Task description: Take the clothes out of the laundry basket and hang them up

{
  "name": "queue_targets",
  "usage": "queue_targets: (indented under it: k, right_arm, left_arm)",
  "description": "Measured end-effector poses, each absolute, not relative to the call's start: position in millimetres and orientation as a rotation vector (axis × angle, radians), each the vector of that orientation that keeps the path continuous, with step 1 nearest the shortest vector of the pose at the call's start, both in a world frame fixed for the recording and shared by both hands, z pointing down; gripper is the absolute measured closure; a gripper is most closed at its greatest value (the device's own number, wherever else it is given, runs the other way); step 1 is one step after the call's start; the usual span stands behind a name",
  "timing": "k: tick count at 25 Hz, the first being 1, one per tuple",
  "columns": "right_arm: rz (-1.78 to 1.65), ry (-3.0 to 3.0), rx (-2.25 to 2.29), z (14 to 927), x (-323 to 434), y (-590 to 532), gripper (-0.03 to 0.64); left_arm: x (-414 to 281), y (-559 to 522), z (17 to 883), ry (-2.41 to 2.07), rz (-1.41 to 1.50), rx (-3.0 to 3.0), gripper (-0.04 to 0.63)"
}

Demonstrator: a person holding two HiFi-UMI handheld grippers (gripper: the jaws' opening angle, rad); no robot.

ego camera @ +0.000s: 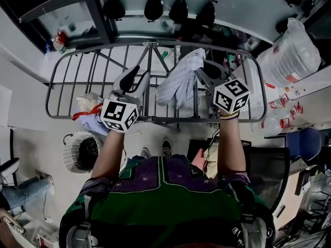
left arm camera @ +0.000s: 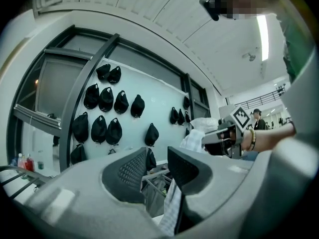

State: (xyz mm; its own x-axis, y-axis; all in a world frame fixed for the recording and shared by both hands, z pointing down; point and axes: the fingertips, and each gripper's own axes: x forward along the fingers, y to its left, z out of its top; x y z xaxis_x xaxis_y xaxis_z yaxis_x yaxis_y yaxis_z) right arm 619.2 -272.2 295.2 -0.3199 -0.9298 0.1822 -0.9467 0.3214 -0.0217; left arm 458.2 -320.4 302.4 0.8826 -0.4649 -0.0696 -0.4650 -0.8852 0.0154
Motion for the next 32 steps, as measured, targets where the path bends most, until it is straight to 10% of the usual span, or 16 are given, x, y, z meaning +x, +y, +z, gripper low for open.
queue_targets:
  k: [32]
  right_arm:
    - [0.403, -2.150, 1.500, 495.9, 603.5, -271.3, 0.511]
  left_arm:
    - [449.9, -325.5, 320.9, 0.801, 0.017, -3.028, 0.453]
